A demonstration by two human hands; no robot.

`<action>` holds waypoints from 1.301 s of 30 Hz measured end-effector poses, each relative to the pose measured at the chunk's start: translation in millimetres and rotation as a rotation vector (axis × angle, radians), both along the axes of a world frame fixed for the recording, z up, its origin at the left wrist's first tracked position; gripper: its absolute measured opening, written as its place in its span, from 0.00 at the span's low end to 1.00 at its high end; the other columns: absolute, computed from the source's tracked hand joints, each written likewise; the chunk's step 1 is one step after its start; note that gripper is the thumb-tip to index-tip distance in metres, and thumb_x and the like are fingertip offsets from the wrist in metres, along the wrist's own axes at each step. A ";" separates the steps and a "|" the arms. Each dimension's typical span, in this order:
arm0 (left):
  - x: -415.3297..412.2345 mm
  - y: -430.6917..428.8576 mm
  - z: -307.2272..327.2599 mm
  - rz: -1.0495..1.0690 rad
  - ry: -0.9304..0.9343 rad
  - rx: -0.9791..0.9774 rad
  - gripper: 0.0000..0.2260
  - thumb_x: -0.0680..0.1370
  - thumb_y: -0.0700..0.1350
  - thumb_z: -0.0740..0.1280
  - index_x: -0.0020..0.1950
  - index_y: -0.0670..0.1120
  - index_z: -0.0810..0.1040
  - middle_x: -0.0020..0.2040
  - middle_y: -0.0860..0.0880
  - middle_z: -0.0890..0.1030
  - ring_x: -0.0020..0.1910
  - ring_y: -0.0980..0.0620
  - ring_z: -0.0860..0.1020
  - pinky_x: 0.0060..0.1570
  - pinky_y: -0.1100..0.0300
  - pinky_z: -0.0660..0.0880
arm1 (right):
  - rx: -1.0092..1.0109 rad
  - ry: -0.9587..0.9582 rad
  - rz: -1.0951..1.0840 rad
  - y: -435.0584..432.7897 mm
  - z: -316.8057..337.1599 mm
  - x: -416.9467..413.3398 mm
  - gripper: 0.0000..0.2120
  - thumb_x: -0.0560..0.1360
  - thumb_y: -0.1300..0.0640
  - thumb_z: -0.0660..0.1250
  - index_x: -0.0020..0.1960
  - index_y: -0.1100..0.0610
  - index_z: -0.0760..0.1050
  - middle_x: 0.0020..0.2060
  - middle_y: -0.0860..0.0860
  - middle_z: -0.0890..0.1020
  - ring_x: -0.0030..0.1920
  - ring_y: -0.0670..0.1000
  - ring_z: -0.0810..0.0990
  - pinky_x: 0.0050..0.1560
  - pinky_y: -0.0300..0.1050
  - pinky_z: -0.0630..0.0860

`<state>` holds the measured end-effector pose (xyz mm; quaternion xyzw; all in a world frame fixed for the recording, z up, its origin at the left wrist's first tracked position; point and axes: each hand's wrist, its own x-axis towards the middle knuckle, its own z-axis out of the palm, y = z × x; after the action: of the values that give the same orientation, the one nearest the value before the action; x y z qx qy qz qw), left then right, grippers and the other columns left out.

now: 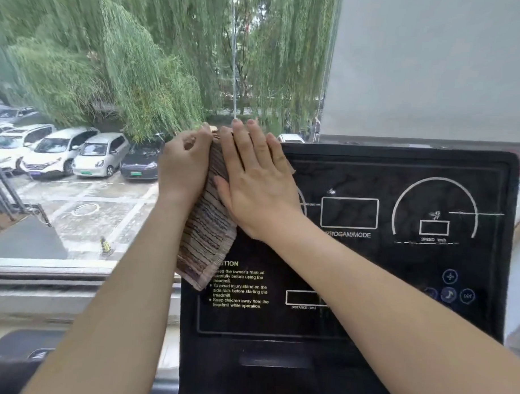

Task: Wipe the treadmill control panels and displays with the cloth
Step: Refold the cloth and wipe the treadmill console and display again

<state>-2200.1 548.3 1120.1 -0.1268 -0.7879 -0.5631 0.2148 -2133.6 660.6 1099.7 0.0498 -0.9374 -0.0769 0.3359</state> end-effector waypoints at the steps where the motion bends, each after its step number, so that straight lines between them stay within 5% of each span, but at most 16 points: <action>1: 2.6 -1.2 -10.9 0.041 0.045 0.024 0.17 0.81 0.58 0.57 0.50 0.47 0.77 0.41 0.56 0.77 0.40 0.57 0.74 0.38 0.65 0.68 | 0.027 0.015 0.016 -2.3 -10.4 3.3 0.31 0.82 0.44 0.46 0.79 0.59 0.45 0.79 0.57 0.48 0.78 0.57 0.42 0.76 0.53 0.40; 3: 6.6 -1.5 -27.4 0.104 0.091 0.009 0.19 0.82 0.59 0.55 0.64 0.48 0.74 0.56 0.58 0.75 0.55 0.56 0.73 0.51 0.65 0.65 | 0.074 0.026 0.047 -8.7 -30.2 9.0 0.31 0.81 0.45 0.48 0.79 0.59 0.47 0.78 0.58 0.47 0.78 0.57 0.43 0.77 0.53 0.43; 6: 10.3 -5.3 -42.3 0.088 0.075 0.029 0.23 0.81 0.60 0.54 0.70 0.49 0.70 0.62 0.55 0.76 0.61 0.55 0.72 0.58 0.65 0.65 | 0.086 0.032 0.067 -16.3 -45.1 12.6 0.31 0.81 0.47 0.50 0.79 0.62 0.49 0.78 0.59 0.49 0.78 0.58 0.45 0.77 0.54 0.45; 9: 13.6 -8.1 -48.6 0.078 0.041 0.046 0.21 0.81 0.60 0.53 0.66 0.49 0.72 0.47 0.57 0.79 0.50 0.53 0.77 0.49 0.62 0.69 | 0.114 0.039 0.077 -17.9 -46.2 12.9 0.31 0.81 0.48 0.49 0.78 0.64 0.49 0.78 0.60 0.50 0.78 0.58 0.46 0.76 0.55 0.47; 13: 36.3 -14.0 -78.0 0.056 -0.069 0.084 0.16 0.82 0.58 0.53 0.53 0.50 0.74 0.40 0.59 0.78 0.40 0.63 0.75 0.39 0.66 0.68 | 0.192 -0.023 0.141 -17.2 -63.4 25.9 0.32 0.82 0.47 0.48 0.78 0.65 0.47 0.78 0.60 0.49 0.78 0.58 0.45 0.77 0.55 0.46; 20: 102.1 -35.6 -186.3 0.088 -0.249 0.053 0.16 0.81 0.59 0.52 0.46 0.50 0.71 0.37 0.56 0.78 0.38 0.61 0.75 0.38 0.56 0.67 | 0.304 -0.188 0.210 -21.7 -148.2 84.5 0.33 0.83 0.46 0.47 0.78 0.65 0.43 0.78 0.61 0.43 0.78 0.59 0.41 0.77 0.54 0.43; 27: 138.1 -50.0 -247.0 0.092 -0.236 0.006 0.19 0.77 0.65 0.48 0.52 0.53 0.70 0.39 0.61 0.78 0.39 0.62 0.77 0.37 0.63 0.70 | 0.319 -0.290 0.253 -32.5 -198.9 120.8 0.35 0.81 0.46 0.53 0.78 0.65 0.44 0.78 0.60 0.43 0.78 0.59 0.42 0.77 0.54 0.42; 31: 157.3 -56.4 -263.7 0.090 -0.347 -0.091 0.25 0.76 0.66 0.45 0.64 0.52 0.66 0.50 0.51 0.81 0.48 0.47 0.79 0.47 0.49 0.74 | 0.314 -0.348 0.242 -37.7 -214.6 135.2 0.35 0.81 0.49 0.53 0.77 0.66 0.42 0.77 0.61 0.41 0.78 0.60 0.41 0.76 0.56 0.43; 35: 176.5 -58.4 -262.8 0.103 -0.404 -0.232 0.24 0.79 0.62 0.47 0.73 0.53 0.59 0.63 0.46 0.76 0.60 0.43 0.75 0.58 0.44 0.71 | 0.333 -0.440 0.258 -39.7 -222.4 147.3 0.34 0.81 0.50 0.51 0.77 0.68 0.42 0.77 0.62 0.43 0.77 0.61 0.40 0.76 0.58 0.45; 39: 198.1 -63.0 -262.8 0.087 -0.460 -0.445 0.28 0.82 0.52 0.54 0.78 0.42 0.48 0.74 0.41 0.65 0.72 0.43 0.64 0.71 0.49 0.60 | 0.256 -0.563 0.271 -40.0 -235.5 171.5 0.32 0.81 0.47 0.49 0.77 0.67 0.49 0.77 0.62 0.50 0.78 0.60 0.46 0.76 0.57 0.48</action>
<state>-2001.9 485.3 857.3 -0.0061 -0.9242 -0.3813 0.0222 -1962.1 620.6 864.2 0.2348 -0.9611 -0.1317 0.0622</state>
